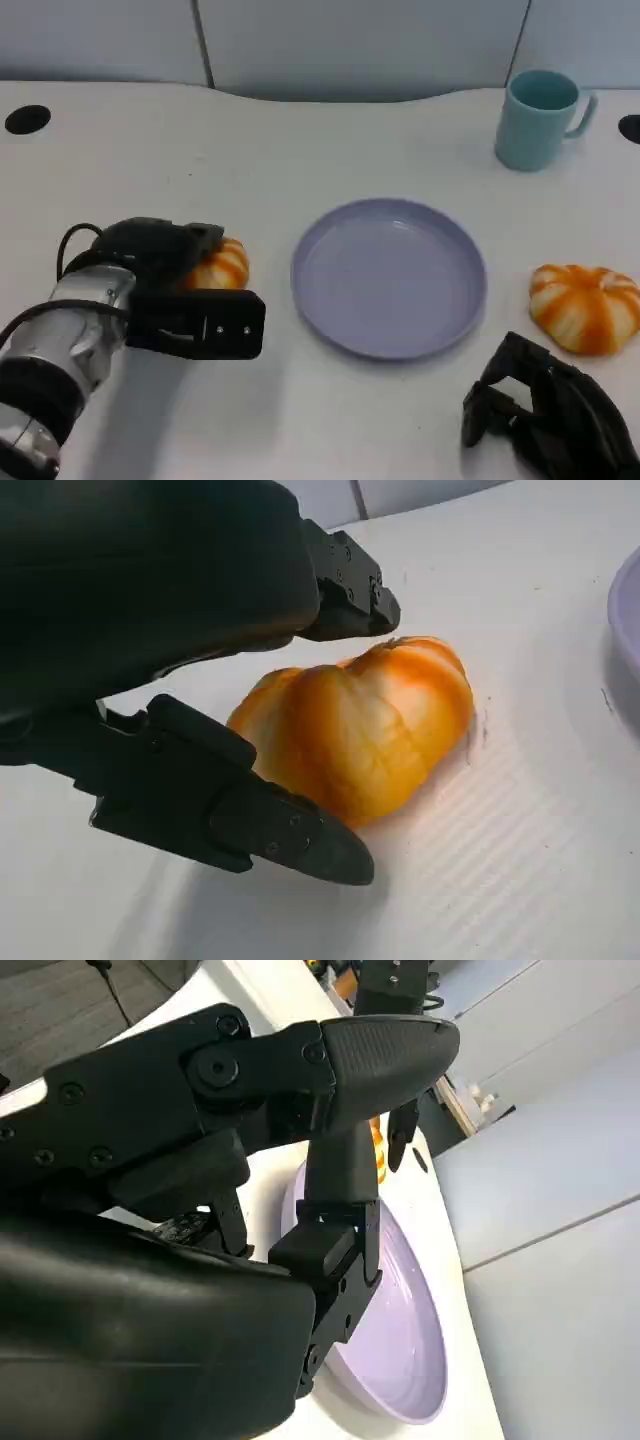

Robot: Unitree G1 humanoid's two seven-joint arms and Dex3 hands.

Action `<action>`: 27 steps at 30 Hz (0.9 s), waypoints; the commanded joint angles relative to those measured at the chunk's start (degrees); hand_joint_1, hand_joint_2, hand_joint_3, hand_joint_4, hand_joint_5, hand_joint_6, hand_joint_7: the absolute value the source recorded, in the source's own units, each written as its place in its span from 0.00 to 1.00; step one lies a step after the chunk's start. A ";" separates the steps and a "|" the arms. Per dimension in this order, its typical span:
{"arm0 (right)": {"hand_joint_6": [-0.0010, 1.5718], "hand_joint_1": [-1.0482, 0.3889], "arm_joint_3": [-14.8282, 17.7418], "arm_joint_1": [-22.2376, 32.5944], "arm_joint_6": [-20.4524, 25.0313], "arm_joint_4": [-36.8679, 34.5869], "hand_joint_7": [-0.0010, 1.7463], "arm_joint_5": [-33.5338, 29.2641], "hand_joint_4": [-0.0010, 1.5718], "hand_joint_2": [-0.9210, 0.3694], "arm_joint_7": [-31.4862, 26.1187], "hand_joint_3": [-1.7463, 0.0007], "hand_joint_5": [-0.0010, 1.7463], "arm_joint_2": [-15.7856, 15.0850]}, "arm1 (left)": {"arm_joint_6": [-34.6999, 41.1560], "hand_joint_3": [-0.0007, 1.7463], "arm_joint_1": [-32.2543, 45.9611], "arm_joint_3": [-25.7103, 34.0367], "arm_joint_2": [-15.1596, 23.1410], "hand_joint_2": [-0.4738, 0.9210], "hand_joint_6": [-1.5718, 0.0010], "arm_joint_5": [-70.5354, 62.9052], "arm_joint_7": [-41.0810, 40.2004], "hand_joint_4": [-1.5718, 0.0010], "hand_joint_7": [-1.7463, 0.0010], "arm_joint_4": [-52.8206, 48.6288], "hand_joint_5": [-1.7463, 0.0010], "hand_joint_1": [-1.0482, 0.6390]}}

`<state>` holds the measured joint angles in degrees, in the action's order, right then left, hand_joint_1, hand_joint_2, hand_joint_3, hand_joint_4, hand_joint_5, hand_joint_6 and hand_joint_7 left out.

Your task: Grasp the bread from the table and place it into the plate.

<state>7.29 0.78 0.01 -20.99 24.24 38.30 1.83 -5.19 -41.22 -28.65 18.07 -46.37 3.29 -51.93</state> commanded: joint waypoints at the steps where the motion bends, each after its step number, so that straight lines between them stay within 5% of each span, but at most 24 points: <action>1: 0.40 0.30 0.56 0.32 -0.56 0.09 0.83 0.50 0.45 0.00 0.17 0.83 1.00 -0.81 | 0.12 0.00 -0.56 -0.28 1.22 0.91 0.90 0.57 -0.65 0.95 1.00 -0.59 0.99 0.23; 19: 0.40 0.30 0.56 0.32 -0.56 0.09 0.83 0.50 0.45 0.00 0.17 0.83 1.00 -0.81 | 0.12 0.00 -0.57 -0.30 1.22 0.91 0.90 0.59 -0.66 0.95 1.00 -0.61 0.99 0.23; 27: 0.41 0.30 0.03 1.90 0.17 2.83 0.83 -0.02 0.46 0.00 -0.92 0.82 1.00 -1.14 | -0.46 0.00 -5.31 -1.02 -3.13 0.91 0.88 2.13 -1.58 0.95 1.00 -13.61 0.99 0.23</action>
<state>7.08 1.28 0.03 -19.81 24.17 37.90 1.77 -5.65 -44.97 -29.25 15.59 -44.94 3.02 -61.33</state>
